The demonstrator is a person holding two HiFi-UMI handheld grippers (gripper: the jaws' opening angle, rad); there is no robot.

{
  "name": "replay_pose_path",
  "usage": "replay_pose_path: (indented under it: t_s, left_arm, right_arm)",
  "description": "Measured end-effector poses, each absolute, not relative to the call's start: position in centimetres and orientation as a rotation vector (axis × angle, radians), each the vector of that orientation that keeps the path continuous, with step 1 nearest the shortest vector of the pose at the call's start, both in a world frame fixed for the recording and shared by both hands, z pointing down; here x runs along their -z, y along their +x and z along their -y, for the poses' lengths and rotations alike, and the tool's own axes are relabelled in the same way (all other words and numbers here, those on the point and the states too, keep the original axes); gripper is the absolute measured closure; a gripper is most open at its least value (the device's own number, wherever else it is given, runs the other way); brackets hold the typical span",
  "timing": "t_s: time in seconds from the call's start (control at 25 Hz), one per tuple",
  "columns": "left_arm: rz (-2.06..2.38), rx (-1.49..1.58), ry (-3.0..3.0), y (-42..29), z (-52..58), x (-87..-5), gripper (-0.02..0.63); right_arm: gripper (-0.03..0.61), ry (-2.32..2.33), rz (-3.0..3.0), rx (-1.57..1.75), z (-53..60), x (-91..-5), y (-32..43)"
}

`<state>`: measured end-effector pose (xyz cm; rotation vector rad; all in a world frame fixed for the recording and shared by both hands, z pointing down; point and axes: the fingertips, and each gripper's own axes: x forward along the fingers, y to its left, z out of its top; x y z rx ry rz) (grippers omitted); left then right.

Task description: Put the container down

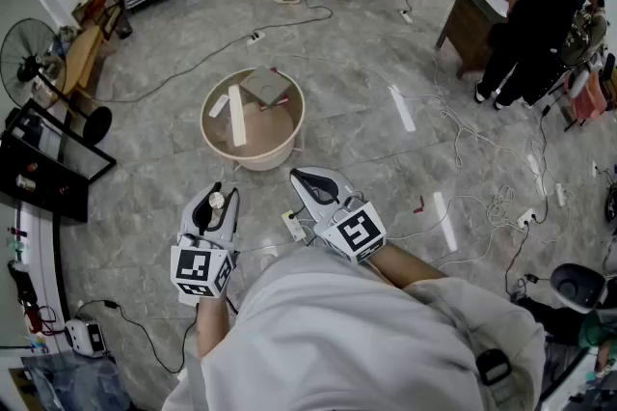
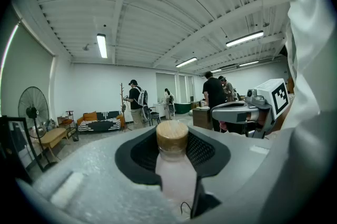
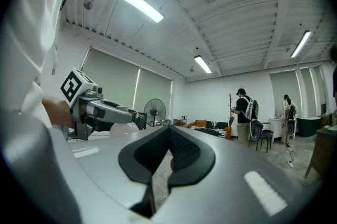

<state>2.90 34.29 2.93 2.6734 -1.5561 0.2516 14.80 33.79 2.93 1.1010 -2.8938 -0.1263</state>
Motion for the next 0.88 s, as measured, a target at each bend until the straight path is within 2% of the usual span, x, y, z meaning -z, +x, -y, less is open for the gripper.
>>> replay_pose_path:
  t_s: [0.64, 0.88]
  left_arm:
    - [1.558, -0.258, 2.652, 4.0, -36.4, -3.9, 0.486]
    - [1.543, -0.257, 2.659, 1.9, -34.0, -4.4, 0.486]
  right_arm:
    - [0.577, 1.08, 2.92, 0.09, -36.0, -3.4, 16.3]
    - [0.575, 1.161, 2.882, 0.1, -33.3, -3.3, 16.3]
